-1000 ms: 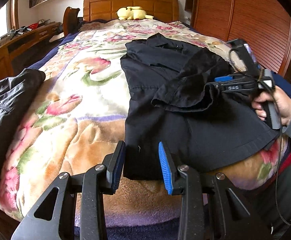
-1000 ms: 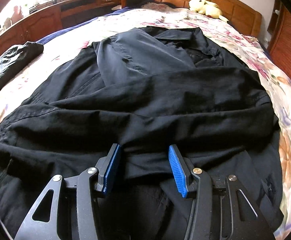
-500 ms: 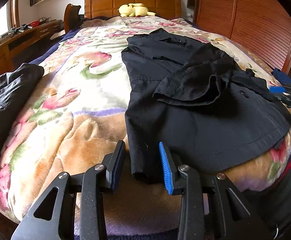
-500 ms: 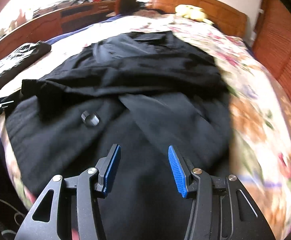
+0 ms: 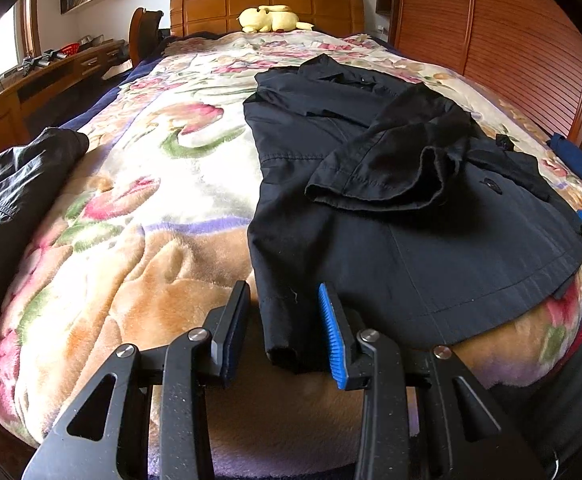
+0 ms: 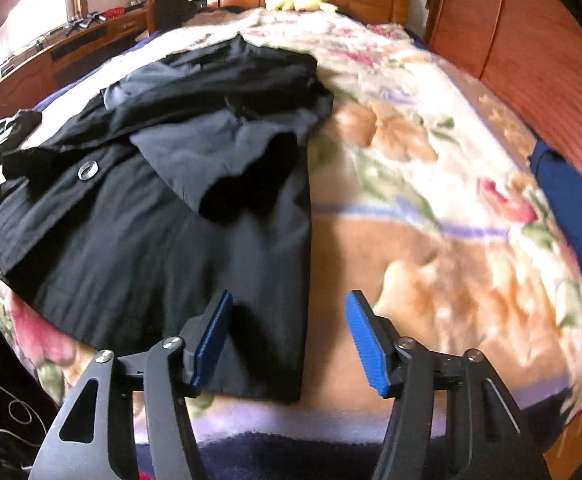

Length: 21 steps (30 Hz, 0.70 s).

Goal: Fold large clothes

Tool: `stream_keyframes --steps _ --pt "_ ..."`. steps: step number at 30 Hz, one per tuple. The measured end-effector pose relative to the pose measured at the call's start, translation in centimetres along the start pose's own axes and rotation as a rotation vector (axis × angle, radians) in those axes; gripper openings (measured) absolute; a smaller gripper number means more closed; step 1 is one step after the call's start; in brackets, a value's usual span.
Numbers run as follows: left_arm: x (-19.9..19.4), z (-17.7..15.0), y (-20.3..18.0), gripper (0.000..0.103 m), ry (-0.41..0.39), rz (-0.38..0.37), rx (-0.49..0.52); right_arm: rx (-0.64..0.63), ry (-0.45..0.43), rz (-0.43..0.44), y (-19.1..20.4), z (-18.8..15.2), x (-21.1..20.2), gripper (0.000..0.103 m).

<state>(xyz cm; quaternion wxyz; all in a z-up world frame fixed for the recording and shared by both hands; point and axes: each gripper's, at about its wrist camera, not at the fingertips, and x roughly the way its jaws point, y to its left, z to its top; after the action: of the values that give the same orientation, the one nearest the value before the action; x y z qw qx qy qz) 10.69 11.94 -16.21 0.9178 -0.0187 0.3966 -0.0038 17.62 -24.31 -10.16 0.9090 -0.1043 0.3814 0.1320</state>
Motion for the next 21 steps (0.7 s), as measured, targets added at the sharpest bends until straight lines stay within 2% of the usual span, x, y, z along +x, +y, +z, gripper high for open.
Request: stream_keyframes --steps 7,10,12,16,17,18,19,20,21 --pt "-0.5 -0.1 0.1 0.036 0.013 -0.007 -0.011 0.017 0.001 0.023 0.4 0.2 0.7 0.065" --pt "-1.4 -0.5 0.0 0.036 0.013 -0.013 -0.003 -0.004 0.017 0.075 0.3 0.0 0.8 0.065" --pt "-1.8 -0.8 0.1 0.036 0.015 -0.02 0.0 -0.026 0.022 0.078 0.4 0.0 0.6 0.065" --pt "-1.9 -1.0 0.5 0.036 0.013 -0.041 -0.017 -0.02 0.013 0.121 0.0 -0.8 0.3 0.053" --pt "-1.8 -0.9 0.5 0.033 0.012 -0.041 -0.018 -0.019 0.009 0.127 -0.2 -0.8 0.3 0.049" --pt "-1.8 -0.8 0.3 0.024 0.014 -0.039 -0.013 -0.019 0.006 0.137 -0.2 -0.9 0.4 0.047" --pt "-1.6 -0.7 0.2 0.02 0.018 -0.038 -0.004 -0.02 0.005 0.144 -0.2 -1.0 0.3 0.04" --pt "-1.6 -0.5 0.0 0.012 0.021 -0.046 0.001 -0.019 0.008 0.158 -0.2 -1.0 0.3 0.026" --pt "-1.6 -0.3 -0.2 0.008 0.023 -0.049 0.006 -0.019 0.021 0.18 -0.1 -1.1 0.3 0.02"
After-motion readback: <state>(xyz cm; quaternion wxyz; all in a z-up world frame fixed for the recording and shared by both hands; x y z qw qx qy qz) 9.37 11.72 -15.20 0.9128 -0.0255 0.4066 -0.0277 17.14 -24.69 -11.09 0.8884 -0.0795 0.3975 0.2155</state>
